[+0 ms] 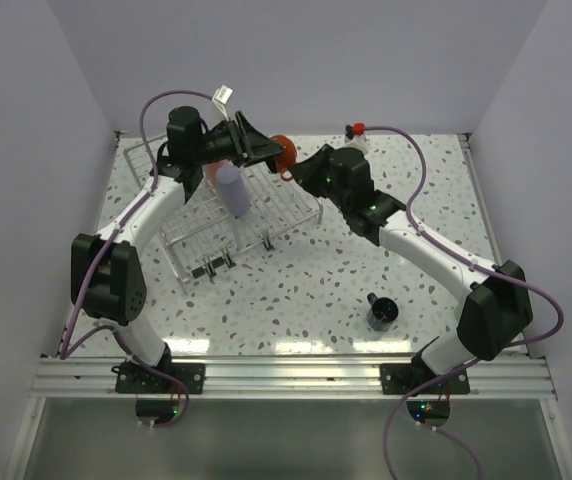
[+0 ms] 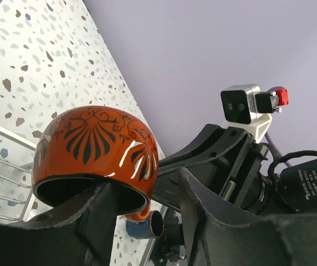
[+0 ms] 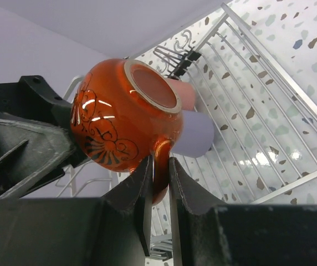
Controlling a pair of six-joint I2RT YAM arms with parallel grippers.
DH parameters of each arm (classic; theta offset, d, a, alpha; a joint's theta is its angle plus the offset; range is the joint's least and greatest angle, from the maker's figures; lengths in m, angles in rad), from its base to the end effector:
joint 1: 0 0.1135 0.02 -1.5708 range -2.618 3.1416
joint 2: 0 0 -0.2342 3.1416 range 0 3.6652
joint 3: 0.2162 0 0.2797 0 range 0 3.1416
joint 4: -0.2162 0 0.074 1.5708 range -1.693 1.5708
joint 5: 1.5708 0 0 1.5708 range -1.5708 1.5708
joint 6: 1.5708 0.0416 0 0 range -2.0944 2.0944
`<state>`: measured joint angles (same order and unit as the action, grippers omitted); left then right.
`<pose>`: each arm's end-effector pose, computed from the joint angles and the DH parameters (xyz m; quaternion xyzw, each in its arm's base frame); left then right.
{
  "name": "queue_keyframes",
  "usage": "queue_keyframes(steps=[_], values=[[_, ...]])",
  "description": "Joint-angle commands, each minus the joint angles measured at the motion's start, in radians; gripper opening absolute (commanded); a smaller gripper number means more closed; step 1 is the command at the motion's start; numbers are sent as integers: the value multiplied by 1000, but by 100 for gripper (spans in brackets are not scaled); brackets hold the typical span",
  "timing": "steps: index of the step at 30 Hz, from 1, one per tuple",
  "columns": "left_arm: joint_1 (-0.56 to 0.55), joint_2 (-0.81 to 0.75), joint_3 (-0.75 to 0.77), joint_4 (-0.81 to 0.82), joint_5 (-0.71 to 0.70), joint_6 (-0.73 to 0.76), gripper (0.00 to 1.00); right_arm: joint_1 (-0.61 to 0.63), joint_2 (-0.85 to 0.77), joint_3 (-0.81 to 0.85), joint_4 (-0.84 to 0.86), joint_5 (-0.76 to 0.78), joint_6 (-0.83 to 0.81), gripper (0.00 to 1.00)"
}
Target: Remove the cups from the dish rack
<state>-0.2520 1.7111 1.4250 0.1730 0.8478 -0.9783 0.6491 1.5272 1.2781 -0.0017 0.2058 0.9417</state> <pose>0.4112 -0.1381 0.3144 0.0146 0.7329 -0.6009 0.3187 0.3242 0.2353 0.3098 0.1769 0.7682 0.3787 0.4849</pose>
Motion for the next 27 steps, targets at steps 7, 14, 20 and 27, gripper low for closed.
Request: queue_keyframes(steps=[7,14,20,27], values=[[-24,7,-1,68,-1,-7,33,30,-12,23,155,-57,35,0],[-24,2,29,19,-7,36,0,32,-30,7,117,-37,29,0],[-21,-5,143,-140,-24,228,0,27,-87,-10,37,3,-38,44],[22,-25,255,-360,-85,498,0,21,-177,10,-40,53,-148,61]])
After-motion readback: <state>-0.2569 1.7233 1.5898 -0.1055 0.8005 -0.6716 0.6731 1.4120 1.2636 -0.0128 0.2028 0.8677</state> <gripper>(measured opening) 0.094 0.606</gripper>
